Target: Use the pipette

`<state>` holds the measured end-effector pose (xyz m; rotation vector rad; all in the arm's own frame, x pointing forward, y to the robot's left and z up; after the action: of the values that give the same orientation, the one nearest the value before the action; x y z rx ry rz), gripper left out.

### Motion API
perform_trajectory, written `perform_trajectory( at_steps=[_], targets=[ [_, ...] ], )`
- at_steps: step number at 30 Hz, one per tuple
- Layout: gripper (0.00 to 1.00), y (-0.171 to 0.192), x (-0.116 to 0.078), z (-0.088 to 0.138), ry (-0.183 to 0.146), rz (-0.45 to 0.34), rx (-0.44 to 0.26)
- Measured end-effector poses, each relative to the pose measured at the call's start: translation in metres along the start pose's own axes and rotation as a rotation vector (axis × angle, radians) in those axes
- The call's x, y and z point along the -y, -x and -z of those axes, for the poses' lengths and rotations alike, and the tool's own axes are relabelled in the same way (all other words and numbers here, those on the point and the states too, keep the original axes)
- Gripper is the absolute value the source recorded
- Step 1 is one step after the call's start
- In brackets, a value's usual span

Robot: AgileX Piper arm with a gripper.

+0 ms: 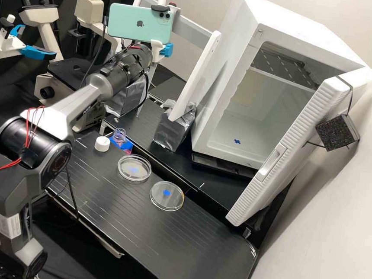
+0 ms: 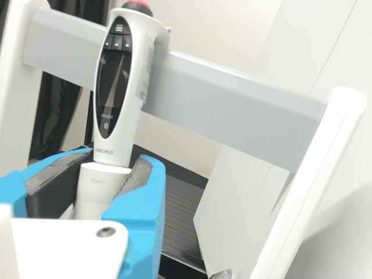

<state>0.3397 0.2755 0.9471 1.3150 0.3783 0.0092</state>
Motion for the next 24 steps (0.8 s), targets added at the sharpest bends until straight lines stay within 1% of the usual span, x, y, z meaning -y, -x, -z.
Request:
perform_trajectory(
  at_steps=[6, 7, 19, 21, 24],
  targets=[
    [0.00, -0.009, 0.005, -0.005, -0.004, -0.006, 0.013],
    [1.00, -0.010, 0.006, -0.006, -0.004, -0.008, 0.014],
    [1.00, -0.016, 0.013, -0.007, -0.006, -0.018, 0.018],
    [1.00, -0.017, 0.016, -0.009, -0.013, -0.026, 0.019],
    [1.00, -0.018, 0.020, -0.011, -0.010, -0.028, 0.018]
  ],
)
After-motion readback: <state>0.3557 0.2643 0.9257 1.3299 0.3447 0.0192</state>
